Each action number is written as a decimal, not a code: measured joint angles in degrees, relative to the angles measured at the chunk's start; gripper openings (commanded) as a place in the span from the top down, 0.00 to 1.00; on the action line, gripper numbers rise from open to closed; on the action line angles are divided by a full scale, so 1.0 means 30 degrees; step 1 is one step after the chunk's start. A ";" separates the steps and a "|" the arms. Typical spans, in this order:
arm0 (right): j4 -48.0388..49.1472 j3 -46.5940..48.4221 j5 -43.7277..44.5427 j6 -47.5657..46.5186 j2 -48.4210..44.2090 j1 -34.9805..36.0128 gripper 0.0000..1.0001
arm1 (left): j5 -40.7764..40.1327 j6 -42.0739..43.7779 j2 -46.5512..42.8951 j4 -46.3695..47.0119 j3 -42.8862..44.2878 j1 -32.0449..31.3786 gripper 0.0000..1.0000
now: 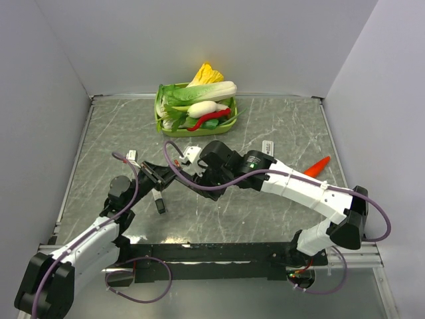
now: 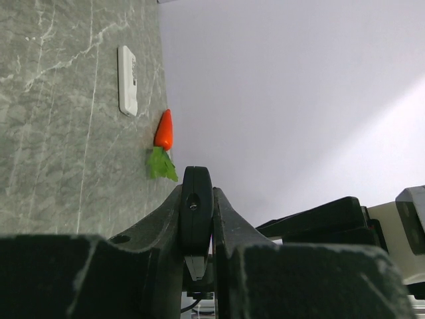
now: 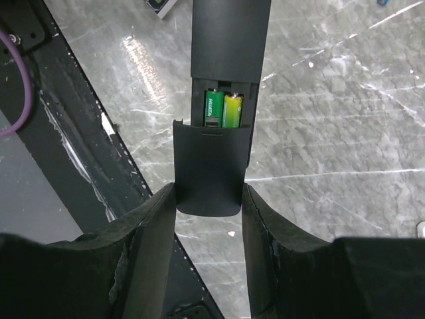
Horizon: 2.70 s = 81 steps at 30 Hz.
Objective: Load the batteries into the remote control
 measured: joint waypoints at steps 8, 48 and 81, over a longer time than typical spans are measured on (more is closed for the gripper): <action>-0.0576 0.1107 0.0634 -0.0168 0.0823 0.0168 0.83 | -0.0015 0.0015 -0.0525 -0.0925 0.0080 0.0000 0.99; -0.3242 0.4430 0.2098 0.0328 0.4262 0.0838 0.68 | -0.1501 0.0597 -0.2616 -0.3767 0.0670 -0.0313 0.99; -0.4000 0.5413 0.2178 -0.0044 0.4386 0.0838 0.24 | -0.1508 -0.0313 -0.2798 -0.2798 0.0299 -0.0437 0.99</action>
